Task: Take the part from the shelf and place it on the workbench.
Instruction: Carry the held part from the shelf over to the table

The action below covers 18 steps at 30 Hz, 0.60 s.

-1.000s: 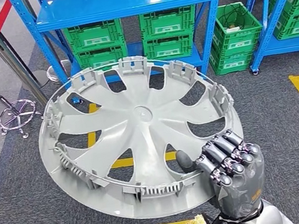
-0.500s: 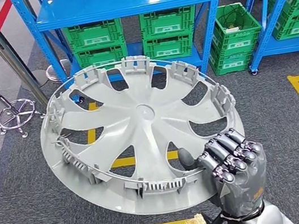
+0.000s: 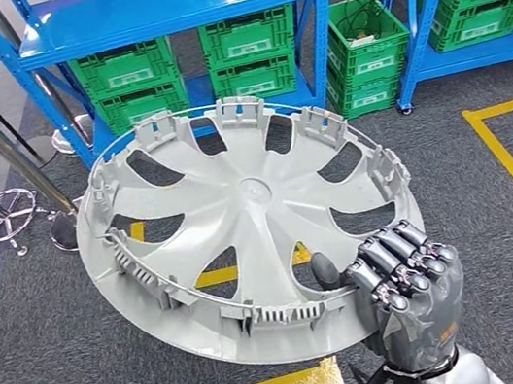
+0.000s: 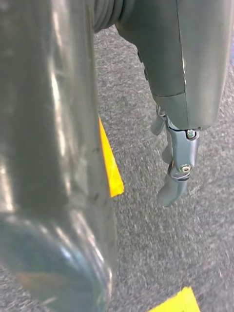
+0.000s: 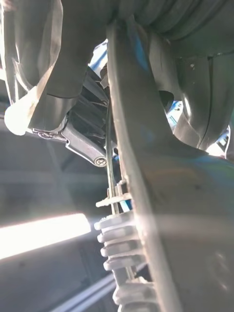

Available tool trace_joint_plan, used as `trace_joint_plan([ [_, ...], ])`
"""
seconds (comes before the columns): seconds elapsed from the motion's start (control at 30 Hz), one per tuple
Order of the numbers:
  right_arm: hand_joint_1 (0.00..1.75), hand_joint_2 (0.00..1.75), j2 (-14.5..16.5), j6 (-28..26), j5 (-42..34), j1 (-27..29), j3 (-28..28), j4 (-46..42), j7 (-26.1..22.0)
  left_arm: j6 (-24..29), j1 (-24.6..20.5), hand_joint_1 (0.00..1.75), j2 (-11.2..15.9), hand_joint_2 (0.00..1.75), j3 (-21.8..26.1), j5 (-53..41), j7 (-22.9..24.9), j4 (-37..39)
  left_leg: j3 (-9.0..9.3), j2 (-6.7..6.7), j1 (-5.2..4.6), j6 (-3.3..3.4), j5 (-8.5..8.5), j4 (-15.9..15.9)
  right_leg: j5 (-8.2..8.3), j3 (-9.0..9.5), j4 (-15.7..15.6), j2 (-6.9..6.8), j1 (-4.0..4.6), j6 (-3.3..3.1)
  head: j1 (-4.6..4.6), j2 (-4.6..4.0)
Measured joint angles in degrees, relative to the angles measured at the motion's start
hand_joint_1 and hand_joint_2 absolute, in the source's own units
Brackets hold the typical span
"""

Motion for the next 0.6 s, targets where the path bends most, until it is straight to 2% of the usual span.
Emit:
trace_joint_plan([
  [0.03,1.75,1.75,0.0,0.0,0.01,-0.02,-0.02,-0.02,-0.02,0.0,-0.01,0.0,-0.01,0.0,0.01,-0.01,0.01,0.01,-0.92,-1.08,0.11,-0.24,-1.72,2.46,0.16,-0.05,-0.05,0.47,-0.06,-0.33,-0.07,0.0],
  [0.07,1.75,1.75,0.0,0.0,0.02,-0.03,-0.02,-0.04,-0.04,0.0,0.02,0.0,-0.02,0.0,0.01,-0.01,0.02,0.03,-2.27,-2.17,0.15,-0.37,-3.76,6.01,0.26,-0.14,-0.05,0.97,-0.01,-0.56,-0.13,0.0],
  [0.1,1.75,1.75,0.0,0.01,0.03,-0.03,-0.02,-0.04,-0.07,0.0,0.09,0.0,-0.02,0.0,0.01,-0.01,0.04,0.05,-3.91,-2.71,0.15,-0.38,-5.65,10.02,0.35,-0.24,-0.04,1.53,0.09,-0.74,-0.15,0.0],
  [0.13,1.75,1.75,0.0,0.01,0.03,-0.02,-0.02,-0.04,-0.08,0.0,0.16,0.0,-0.03,0.0,0.01,-0.01,0.06,0.08,-5.26,-2.9,0.13,-0.31,-6.81,13.24,0.44,-0.33,-0.03,2.15,0.24,-0.87,-0.16,0.0],
  [0.17,1.75,1.75,0.0,0.02,0.04,0.0,-0.02,-0.04,-0.09,0.0,0.19,0.0,-0.05,0.0,0.01,-0.01,0.08,0.11,-5.9,-2.97,0.09,-0.13,-6.94,14.8,0.51,-0.41,-0.03,2.82,0.39,-0.98,-0.15,0.0],
  [0.2,1.75,1.75,0.0,0.02,0.04,0.01,-0.02,-0.04,-0.12,0.0,0.19,0.0,-0.07,0.0,0.01,-0.04,0.1,0.14,-5.56,-3.05,0.04,0.15,-6.0,14.22,0.59,-0.45,-0.02,3.5,0.56,-1.05,-0.14,0.0],
  [0.23,1.75,1.75,0.0,0.02,0.04,0.01,-0.02,-0.04,-0.17,0.0,0.18,0.0,-0.08,0.0,0.01,-0.11,0.11,0.15,-4.17,-3.4,-0.05,0.58,-4.12,11.37,0.67,-0.45,-0.02,4.21,0.71,-1.09,-0.14,0.0],
  [0.3,1.75,1.75,0.0,0.02,0.04,0.01,-0.06,-0.08,-0.42,-0.01,0.17,0.0,-0.03,0.0,0.03,-0.32,0.21,0.17,-0.46,-5.57,-0.18,1.72,-0.62,3.63,0.84,-0.53,0.02,5.51,0.94,-0.99,-0.07,0.0],
  [0.33,1.75,1.75,0.0,0.02,0.04,0.03,-0.14,-0.11,-0.65,-0.01,0.17,0.0,0.02,0.0,0.07,-0.43,0.29,0.19,0.9,-6.67,-0.25,2.14,0.22,0.71,0.96,-0.72,0.08,6.1,0.92,-0.82,-0.07,0.0],
  [0.37,1.75,1.75,0.0,0.02,0.04,0.12,-0.28,-0.16,-0.95,-0.02,0.14,0.0,0.06,0.0,0.1,-0.52,0.38,0.2,1.55,-7.37,-0.31,2.38,0.33,-0.76,1.11,-0.98,0.1,6.63,0.78,-0.57,-0.1,0.0],
  [0.43,1.75,1.75,0.0,0.01,0.04,0.51,-0.8,-0.33,-1.57,-0.14,0.02,0.0,0.05,0.0,0.22,-0.66,0.48,0.22,1.78,-6.95,-0.38,2.37,0.28,-1.64,1.48,-1.51,0.02,7.62,0.53,0.12,-0.22,0.0],
  [0.47,1.75,1.75,0.0,0.0,0.03,0.8,-1.15,-0.45,-1.84,-0.38,-0.08,0.0,0.01,0.0,0.29,-0.69,0.51,0.23,1.85,-6.35,-0.26,2.31,0.51,-2.05,1.37,-1.85,0.14,7.28,0.52,0.43,-0.26,0.0],
  [0.53,1.75,1.75,0.0,0.0,-0.01,1.19,-1.85,-0.7,-2.33,-1.03,-0.2,0.0,-0.09,0.0,0.51,-0.69,0.55,0.23,2.01,-5.06,0.07,2.36,1.04,-2.9,-0.52,-3.42,2.65,4.74,0.64,1.12,0.06,0.0],
  [0.57,1.75,1.75,0.0,0.0,-0.01,1.37,-2.15,-0.8,-2.58,-1.37,-0.17,0.0,-0.14,0.0,0.72,-0.69,0.57,0.23,2.0,-4.3,0.12,2.4,1.16,-3.06,-2.34,-4.92,5.69,3.07,0.53,1.46,0.2,0.0],
  [0.6,1.75,1.75,0.0,0.0,-0.01,1.57,-2.47,-0.92,-2.83,-1.62,-0.09,0.0,-0.19,0.0,0.95,-0.68,0.6,0.25,1.93,-3.57,0.11,2.48,1.19,-3.07,-4.24,-6.67,9.47,2.03,0.38,1.87,0.36,0.0],
])
